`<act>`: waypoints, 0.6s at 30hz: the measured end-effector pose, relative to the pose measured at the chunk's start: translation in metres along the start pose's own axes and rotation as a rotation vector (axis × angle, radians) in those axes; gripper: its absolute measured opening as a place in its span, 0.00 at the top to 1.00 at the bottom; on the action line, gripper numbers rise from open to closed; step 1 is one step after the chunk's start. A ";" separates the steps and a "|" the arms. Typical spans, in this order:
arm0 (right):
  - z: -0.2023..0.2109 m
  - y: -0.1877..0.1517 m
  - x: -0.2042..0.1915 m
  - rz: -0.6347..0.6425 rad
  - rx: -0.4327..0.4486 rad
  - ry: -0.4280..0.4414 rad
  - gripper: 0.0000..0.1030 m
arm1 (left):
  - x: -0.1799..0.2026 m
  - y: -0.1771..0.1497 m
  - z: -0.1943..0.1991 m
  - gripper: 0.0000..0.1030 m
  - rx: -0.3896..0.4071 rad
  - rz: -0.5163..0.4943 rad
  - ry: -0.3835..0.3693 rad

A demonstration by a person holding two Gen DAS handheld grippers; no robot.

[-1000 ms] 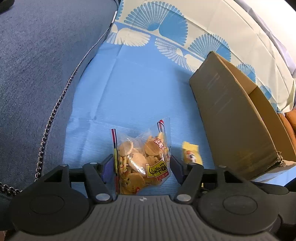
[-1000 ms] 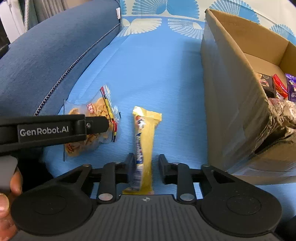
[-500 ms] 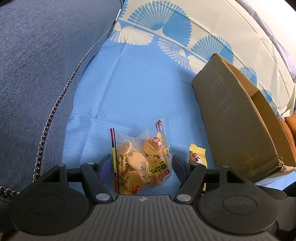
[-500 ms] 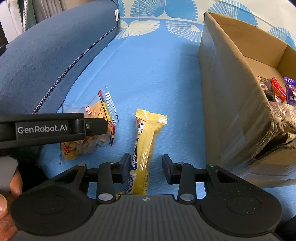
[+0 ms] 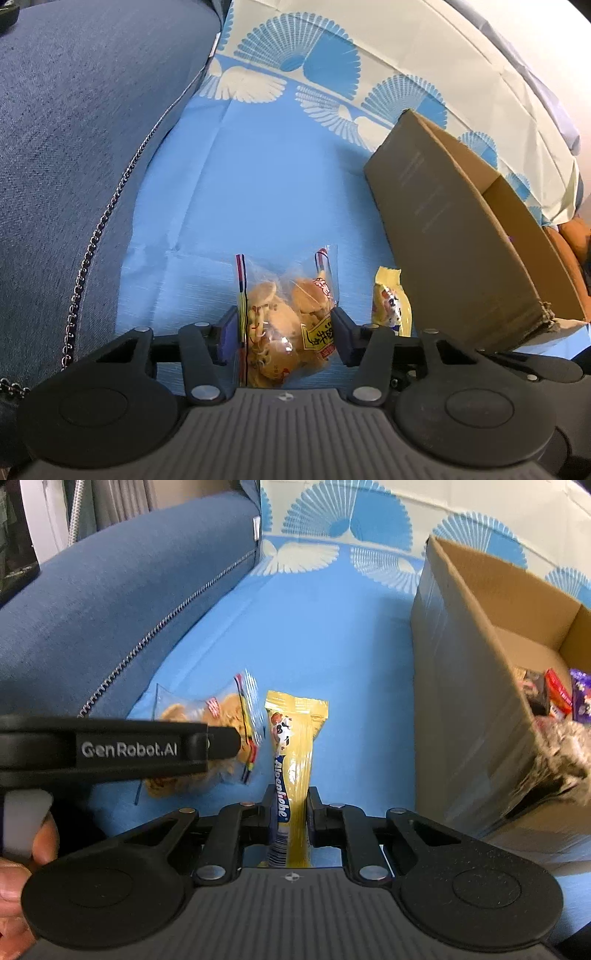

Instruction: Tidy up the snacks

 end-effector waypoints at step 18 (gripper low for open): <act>0.038 0.002 -0.018 0.070 0.106 0.005 0.85 | -0.012 0.003 0.022 0.47 0.056 0.036 -0.040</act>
Point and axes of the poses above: each gripper's, at about its wrist camera, not at the fingertips, and z roughly against the way its jaws point, x to its right, y to its top, the point moved 6 cm from there along -z, roughly the way its jaws point, and after that the axes turned 15 degrees about y, right-handed, at the moved point
